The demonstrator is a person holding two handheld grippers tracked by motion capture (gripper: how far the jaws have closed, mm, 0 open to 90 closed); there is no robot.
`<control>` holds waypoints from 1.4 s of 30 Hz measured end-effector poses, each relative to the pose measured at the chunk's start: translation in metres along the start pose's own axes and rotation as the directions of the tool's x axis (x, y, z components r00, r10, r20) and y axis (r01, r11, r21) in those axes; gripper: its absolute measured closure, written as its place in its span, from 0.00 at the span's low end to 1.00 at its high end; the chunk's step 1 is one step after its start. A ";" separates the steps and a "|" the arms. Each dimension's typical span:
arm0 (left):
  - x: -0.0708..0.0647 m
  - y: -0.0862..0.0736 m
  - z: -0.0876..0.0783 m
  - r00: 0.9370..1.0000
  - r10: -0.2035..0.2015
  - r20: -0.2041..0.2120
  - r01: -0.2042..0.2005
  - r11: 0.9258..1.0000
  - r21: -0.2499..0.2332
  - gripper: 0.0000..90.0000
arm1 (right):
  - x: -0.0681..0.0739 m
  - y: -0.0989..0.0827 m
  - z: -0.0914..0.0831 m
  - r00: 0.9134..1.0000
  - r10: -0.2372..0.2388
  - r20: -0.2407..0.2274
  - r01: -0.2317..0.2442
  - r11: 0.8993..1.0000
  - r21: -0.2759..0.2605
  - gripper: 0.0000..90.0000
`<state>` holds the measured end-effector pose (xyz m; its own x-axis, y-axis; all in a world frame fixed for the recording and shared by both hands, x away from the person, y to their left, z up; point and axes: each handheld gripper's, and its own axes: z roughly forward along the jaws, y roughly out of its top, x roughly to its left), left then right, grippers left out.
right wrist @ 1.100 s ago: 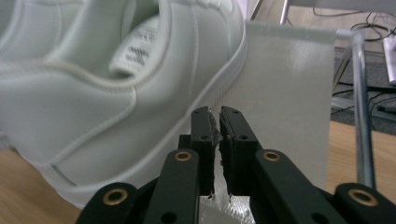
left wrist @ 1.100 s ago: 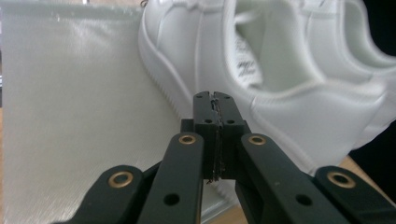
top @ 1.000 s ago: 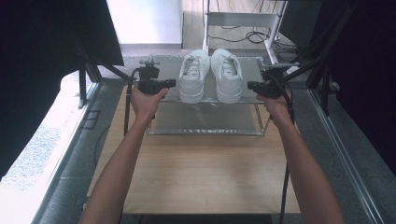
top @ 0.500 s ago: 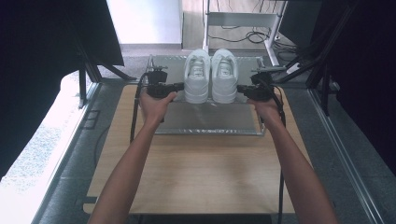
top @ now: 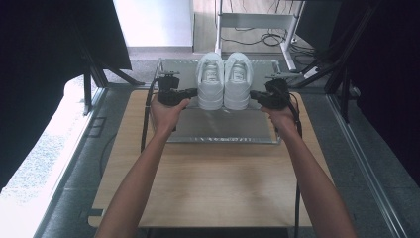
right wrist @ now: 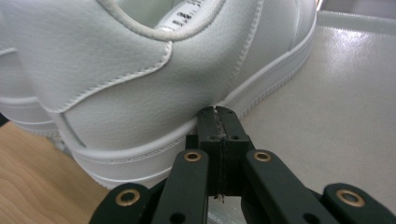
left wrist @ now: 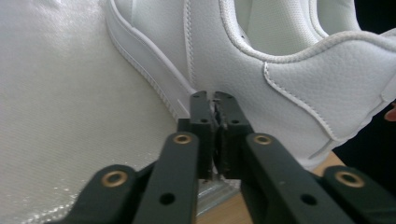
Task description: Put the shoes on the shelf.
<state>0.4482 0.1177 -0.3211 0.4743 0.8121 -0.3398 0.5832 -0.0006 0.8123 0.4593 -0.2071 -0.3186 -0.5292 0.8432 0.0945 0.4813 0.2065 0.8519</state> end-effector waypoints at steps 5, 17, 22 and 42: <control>0.002 -0.004 -0.011 0.999 -0.015 0.038 0.017 0.999 -0.040 0.85 | 0.002 -0.003 -0.011 1.000 0.000 -0.020 0.000 0.999 -0.043 0.99; -0.012 -0.051 -0.056 0.990 0.070 0.125 -0.059 0.994 -0.089 0.58 | 0.013 -0.044 -0.051 0.995 -0.057 -0.079 0.043 0.984 -0.171 0.82; -0.014 -0.077 -0.069 0.990 0.075 0.120 -0.063 0.993 -0.095 0.54 | 0.022 -0.068 -0.058 0.994 -0.072 -0.082 0.056 0.980 -0.189 0.78; -0.007 -0.175 -0.087 0.986 0.129 0.108 -0.126 0.991 -0.035 0.50 | 0.029 -0.159 -0.096 0.989 -0.049 -0.140 0.018 0.977 -0.214 0.68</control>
<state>0.2852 0.1627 -0.4190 0.6137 0.7377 -0.2815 0.4958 -0.0826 0.8645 0.2999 -0.2630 -0.4017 -0.6450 0.7541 0.1241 0.3112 0.1109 0.9439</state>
